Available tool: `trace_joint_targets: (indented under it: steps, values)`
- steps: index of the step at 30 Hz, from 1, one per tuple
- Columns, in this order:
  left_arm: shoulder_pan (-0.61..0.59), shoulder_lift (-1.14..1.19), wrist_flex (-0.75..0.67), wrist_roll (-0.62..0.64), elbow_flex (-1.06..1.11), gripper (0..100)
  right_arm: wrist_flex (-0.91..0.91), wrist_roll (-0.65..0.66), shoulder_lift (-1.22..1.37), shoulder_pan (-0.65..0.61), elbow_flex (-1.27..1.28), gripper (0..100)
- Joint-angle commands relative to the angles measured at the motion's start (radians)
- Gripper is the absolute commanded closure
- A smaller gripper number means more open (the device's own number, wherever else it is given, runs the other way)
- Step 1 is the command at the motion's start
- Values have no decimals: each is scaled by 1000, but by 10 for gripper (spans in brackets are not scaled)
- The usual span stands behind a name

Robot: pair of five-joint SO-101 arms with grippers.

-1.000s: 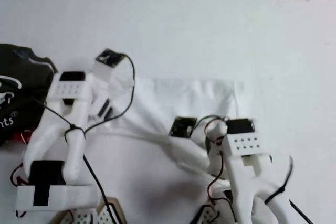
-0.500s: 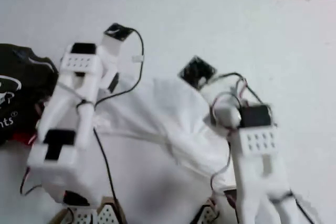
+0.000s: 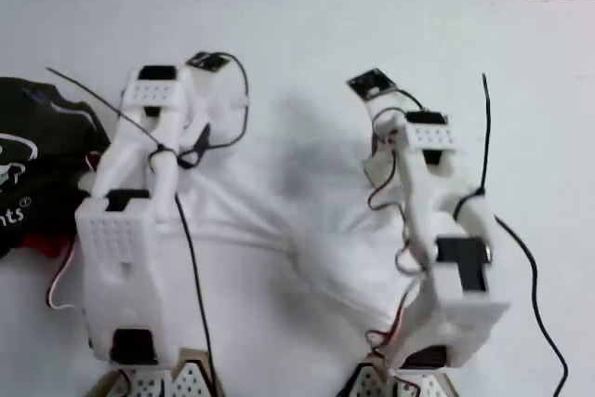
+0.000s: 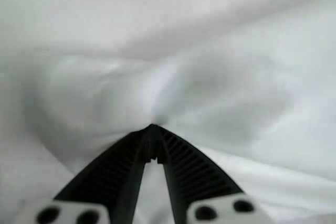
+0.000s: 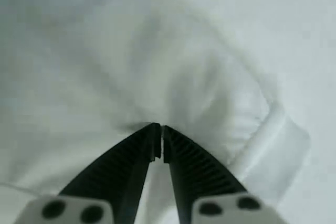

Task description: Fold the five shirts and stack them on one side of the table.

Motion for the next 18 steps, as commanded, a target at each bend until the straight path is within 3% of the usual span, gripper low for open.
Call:
trace_joint_targets:
  steps: [1, 13, 18]
  values:
    - [-60, 60, 51, 2, -136, 974, 53, -6, 147, -13, -193, 978]
    - [-120, 331, 315, -35, -782, 974, 300, -55, 549, -122, -924, 979]
    - [-126, 325, 334, -43, -820, 974, 470, -80, 607, -127, -1158, 979]
